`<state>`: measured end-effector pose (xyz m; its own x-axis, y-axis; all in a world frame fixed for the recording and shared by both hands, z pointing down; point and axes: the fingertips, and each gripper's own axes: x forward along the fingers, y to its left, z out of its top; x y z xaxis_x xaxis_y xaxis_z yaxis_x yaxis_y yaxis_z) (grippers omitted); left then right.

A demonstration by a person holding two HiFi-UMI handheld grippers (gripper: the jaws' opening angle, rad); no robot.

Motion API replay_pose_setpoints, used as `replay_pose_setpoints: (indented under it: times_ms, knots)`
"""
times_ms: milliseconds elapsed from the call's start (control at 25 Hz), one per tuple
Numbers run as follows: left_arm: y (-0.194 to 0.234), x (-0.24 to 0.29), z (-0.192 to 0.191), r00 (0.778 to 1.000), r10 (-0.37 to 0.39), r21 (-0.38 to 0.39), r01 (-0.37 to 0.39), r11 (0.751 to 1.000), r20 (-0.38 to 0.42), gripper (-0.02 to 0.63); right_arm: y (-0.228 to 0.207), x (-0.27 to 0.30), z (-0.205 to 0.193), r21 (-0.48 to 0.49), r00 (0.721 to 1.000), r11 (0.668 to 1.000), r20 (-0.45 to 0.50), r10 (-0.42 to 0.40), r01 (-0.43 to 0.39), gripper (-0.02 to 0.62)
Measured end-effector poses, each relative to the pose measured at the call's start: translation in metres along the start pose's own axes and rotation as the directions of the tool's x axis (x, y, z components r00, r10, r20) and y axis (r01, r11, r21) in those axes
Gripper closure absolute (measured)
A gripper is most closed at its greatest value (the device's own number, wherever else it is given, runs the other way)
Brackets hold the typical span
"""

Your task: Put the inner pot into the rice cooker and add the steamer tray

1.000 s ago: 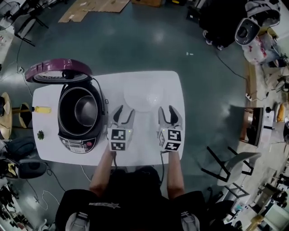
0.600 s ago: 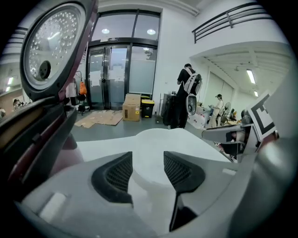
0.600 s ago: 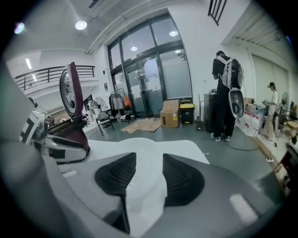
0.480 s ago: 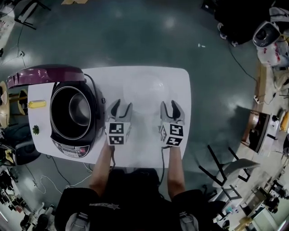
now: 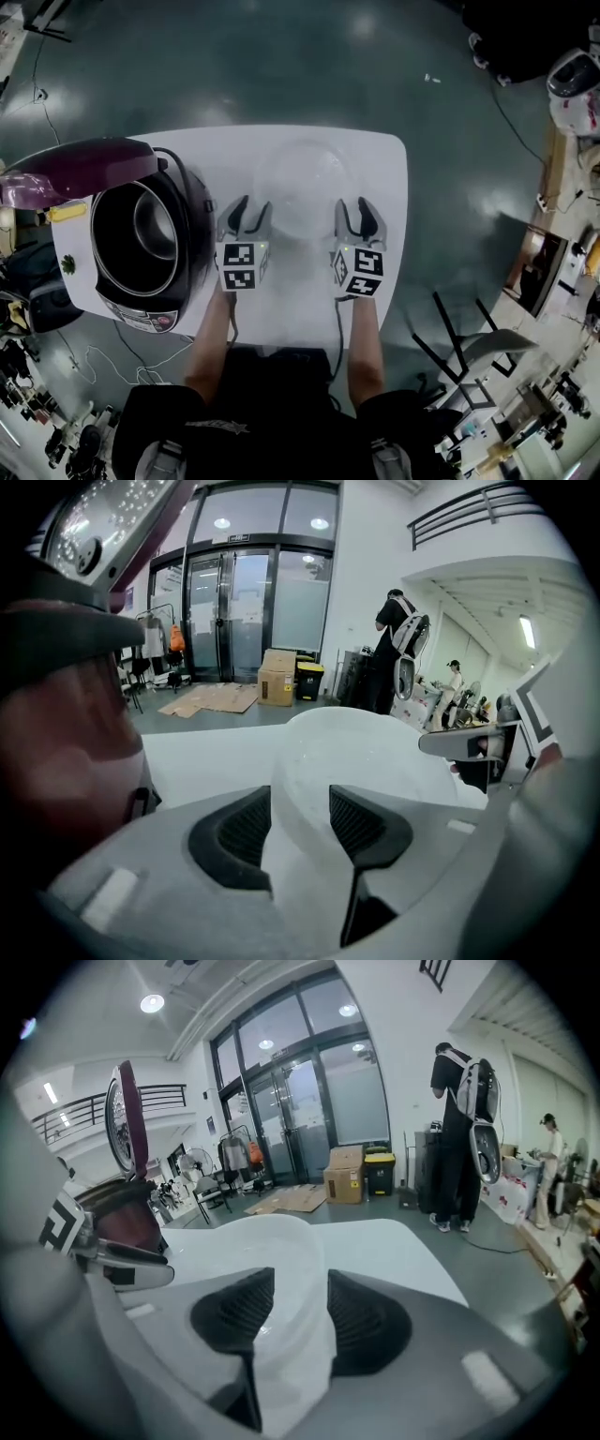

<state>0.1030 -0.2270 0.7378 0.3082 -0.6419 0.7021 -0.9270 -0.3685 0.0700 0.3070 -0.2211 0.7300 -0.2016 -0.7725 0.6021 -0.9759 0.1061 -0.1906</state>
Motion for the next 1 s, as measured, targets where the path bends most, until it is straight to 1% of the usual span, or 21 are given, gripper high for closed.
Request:
replay_pose_setpoints:
  times_ms: [120,160,240,400,560,720,1000]
  knots:
    - [-0.001,0.006,0.001,1.0,-0.007,-0.006,0.007,1.0,-0.003,0.415,0.0,0.003,-0.001,0.001,1.0,1.0,-0.003,0.006,-0.006,0.414]
    - [-0.001,0.007,0.003,1.0,-0.007,-0.01,0.007,1.0,-0.002,0.457,-0.001,0.004,-0.002,-0.001,1.0,1.0,-0.005,0.004,-0.004,0.436]
    - [-0.001,0.009,0.003,1.0,0.002,-0.012,-0.002,1.0,-0.004,0.466,-0.002,0.005,-0.003,-0.006,1.0,1.0,-0.008,-0.005,0.005,0.468]
    - [0.0,0.009,0.002,1.0,0.019,0.001,-0.019,1.0,-0.012,0.471,-0.006,0.004,-0.004,-0.007,1.0,1.0,-0.013,-0.021,0.021,0.511]
    - [-0.003,0.003,0.013,0.999,0.043,0.06,-0.044,0.997,0.013,0.471,-0.007,-0.001,0.0,-0.01,0.999,0.999,-0.001,-0.035,0.035,0.511]
    - [-0.006,-0.011,0.021,0.998,0.047,0.067,-0.05,0.996,0.043,0.472,-0.006,-0.014,0.008,-0.02,0.998,0.998,0.03,-0.057,0.058,0.525]
    - [-0.017,-0.042,0.05,0.991,0.058,0.09,-0.069,0.994,0.12,0.477,-0.003,-0.047,0.038,-0.03,0.992,0.997,0.105,-0.074,0.077,0.526]
